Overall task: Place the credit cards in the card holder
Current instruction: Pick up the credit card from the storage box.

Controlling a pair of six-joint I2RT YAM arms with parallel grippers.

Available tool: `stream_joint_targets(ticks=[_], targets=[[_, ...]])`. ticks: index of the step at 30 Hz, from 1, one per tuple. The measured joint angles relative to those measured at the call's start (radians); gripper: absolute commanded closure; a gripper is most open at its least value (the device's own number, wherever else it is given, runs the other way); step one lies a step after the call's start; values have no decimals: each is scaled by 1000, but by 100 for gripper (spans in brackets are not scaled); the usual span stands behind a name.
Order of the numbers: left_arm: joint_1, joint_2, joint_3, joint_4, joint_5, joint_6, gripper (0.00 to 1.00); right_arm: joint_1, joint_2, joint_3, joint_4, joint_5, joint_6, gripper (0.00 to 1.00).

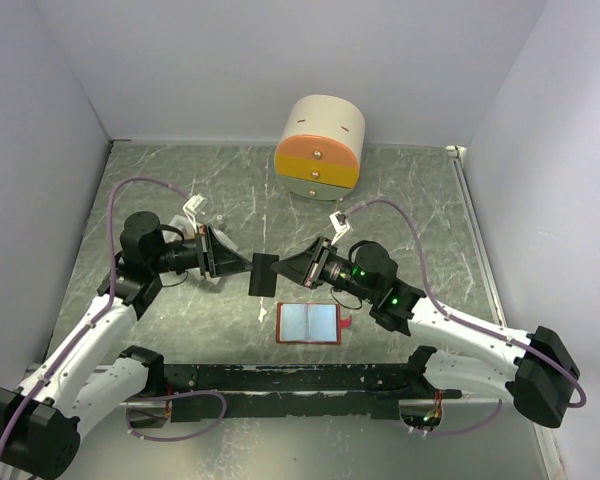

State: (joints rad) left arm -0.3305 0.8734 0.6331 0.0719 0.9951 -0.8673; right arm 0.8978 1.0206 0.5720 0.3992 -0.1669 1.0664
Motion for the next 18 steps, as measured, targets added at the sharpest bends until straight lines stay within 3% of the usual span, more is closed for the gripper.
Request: stream_joint_targets(ticks=[2, 4, 7, 9, 12, 16, 17, 18], targets=[[0, 0, -11, 16, 1, -8, 93, 0, 5, 0, 16, -6, 3, 100], [2, 0, -24, 32, -1, -16, 92, 0, 5, -9, 32, -11, 5, 100], [3, 0, -45, 35, -8, -21, 81, 0, 3, -28, 60, -21, 8, 100], [2, 0, -60, 40, -13, -30, 80, 0, 1, -44, 79, -26, 11, 100], [-3, -2, -108, 85, -22, -71, 92, 2, -5, -72, 99, -24, 16, 100], [-23, -2, -212, 226, -29, -163, 93, 2, -14, -122, 111, -20, 25, 100], [-29, 1, -233, 258, -31, -184, 89, 2, -14, -128, 107, -21, 26, 100], [-36, 8, -254, 291, -37, -204, 79, 2, -14, -133, 105, -21, 27, 100]])
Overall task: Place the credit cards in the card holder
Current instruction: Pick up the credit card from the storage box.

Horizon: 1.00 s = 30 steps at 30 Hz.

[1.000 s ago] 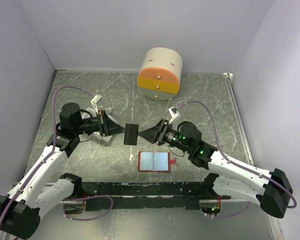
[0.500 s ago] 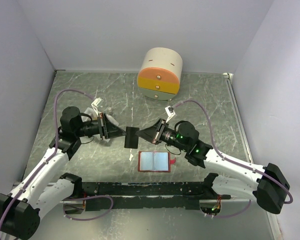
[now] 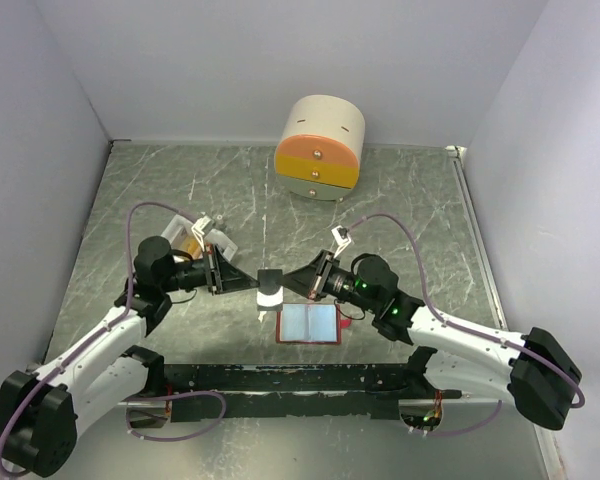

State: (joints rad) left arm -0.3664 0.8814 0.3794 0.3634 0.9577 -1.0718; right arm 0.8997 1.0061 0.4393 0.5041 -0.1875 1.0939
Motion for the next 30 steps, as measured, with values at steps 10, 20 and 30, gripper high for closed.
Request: stream_joint_targets(ticks=[10, 20, 30], targets=[[-50, 26, 1, -113, -84, 106, 57, 0, -125, -79, -102, 46, -21, 100], [-186, 79, 30, -227, -251, 211, 93, -2, -246, -92, -414, 185, -107, 100], [-367, 244, 89, -236, -405, 245, 93, -17, -176, -93, -531, 214, -157, 100]])
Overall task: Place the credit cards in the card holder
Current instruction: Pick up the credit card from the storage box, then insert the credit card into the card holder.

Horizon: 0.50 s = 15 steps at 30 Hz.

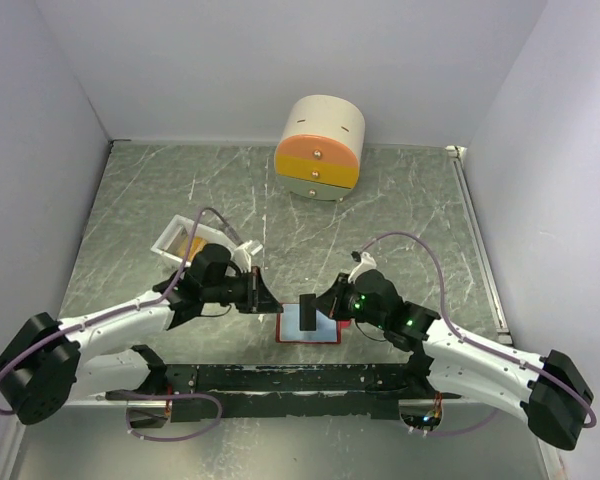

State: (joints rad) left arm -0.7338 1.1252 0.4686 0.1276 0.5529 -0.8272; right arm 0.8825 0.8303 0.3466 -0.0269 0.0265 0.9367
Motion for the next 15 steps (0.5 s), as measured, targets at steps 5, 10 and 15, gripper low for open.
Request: stream_joint_targets(ticks=[5, 10, 15], targets=[[-69, 73, 13, 4, -78, 17, 93, -11, -25, -39, 15, 31, -16, 100], [-128, 175, 13, 10, -142, 28, 93, -34, -32, -80, 28, 45, -30, 100], [-157, 229, 13, 7, -192, 45, 93, -45, -33, -94, 59, 53, -39, 100]])
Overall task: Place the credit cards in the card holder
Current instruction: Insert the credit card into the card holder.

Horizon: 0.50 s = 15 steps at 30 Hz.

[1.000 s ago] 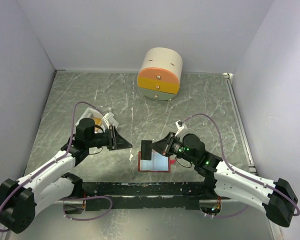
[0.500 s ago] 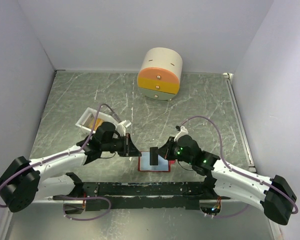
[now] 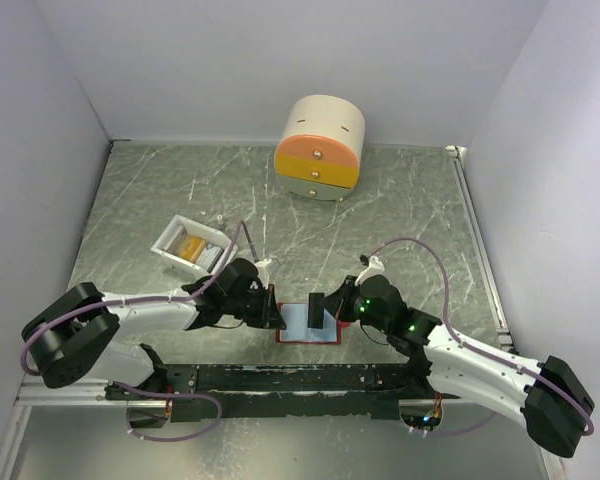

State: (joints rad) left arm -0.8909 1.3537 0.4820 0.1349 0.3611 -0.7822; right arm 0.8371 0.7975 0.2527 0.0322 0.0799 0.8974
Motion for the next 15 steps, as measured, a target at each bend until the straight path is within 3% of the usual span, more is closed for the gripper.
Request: stream_joint_targets(ticks=[15], targets=[[-18, 78, -6, 26, -44, 8, 93, -15, 15, -51, 127, 7, 0, 100]])
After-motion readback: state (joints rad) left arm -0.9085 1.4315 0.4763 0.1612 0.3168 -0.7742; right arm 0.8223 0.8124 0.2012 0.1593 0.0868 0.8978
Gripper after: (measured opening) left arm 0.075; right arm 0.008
